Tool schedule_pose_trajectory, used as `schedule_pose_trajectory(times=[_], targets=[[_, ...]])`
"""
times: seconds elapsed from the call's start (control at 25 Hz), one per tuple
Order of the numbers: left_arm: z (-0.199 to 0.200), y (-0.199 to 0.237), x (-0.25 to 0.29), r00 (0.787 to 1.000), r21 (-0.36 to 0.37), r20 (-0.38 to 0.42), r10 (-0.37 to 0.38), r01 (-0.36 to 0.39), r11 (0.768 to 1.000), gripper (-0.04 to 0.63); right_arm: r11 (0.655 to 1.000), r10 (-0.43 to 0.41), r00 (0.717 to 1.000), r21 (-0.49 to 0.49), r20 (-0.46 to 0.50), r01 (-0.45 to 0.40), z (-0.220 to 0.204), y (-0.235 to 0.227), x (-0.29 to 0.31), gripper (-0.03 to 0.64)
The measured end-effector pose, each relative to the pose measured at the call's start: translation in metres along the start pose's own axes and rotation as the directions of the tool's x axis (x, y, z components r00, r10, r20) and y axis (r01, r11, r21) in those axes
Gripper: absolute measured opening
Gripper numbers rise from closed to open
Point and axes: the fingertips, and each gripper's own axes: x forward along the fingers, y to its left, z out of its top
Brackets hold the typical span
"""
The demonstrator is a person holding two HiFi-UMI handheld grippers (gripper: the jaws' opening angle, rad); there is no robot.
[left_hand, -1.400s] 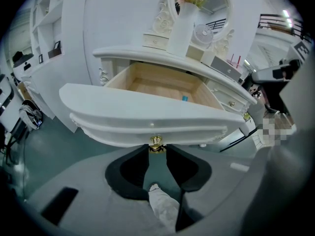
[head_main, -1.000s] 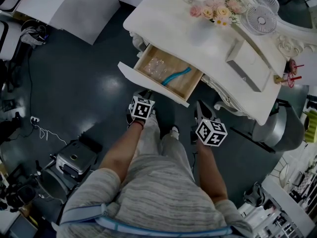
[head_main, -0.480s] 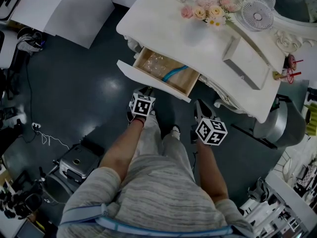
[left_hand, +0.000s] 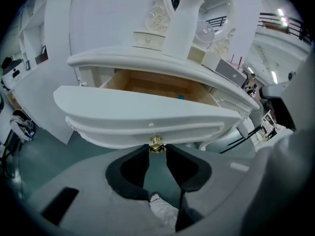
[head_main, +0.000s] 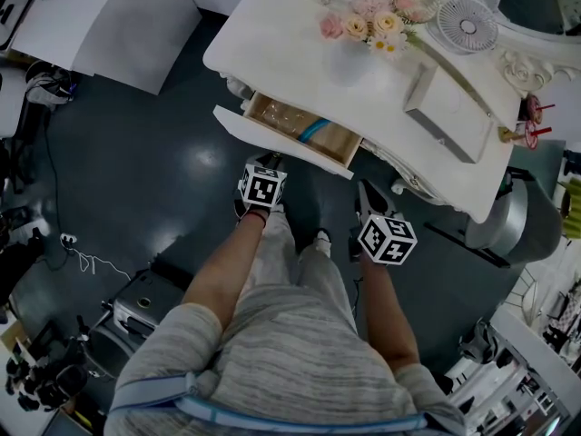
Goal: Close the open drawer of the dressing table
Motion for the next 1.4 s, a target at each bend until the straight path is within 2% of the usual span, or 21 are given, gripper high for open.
schedule_pose_trajectory(times=[0.36,0.76,1.4], targets=[[0.025,-0.001,0.014,1.0,0.01,-0.004,-0.019,0.019,1.0,0.118,1.0,-0.02,1.0,0.024,0.005,0.02,0.004,-0.008,0.005,0.02],[0.06,0.0,0.034,0.999,0.057,0.025,-0.025,0.024,0.998,0.114,0.998,-0.037,0.999,0.045,0.008,0.036,0.008,-0.017,0.007,0.02],[0.094,0.0,0.054,0.999,0.07,0.03,-0.022,0.02,0.997,0.109,0.995,-0.073,0.997,0.062,0.007,0.072,0.004,-0.033,-0.005,0.02]])
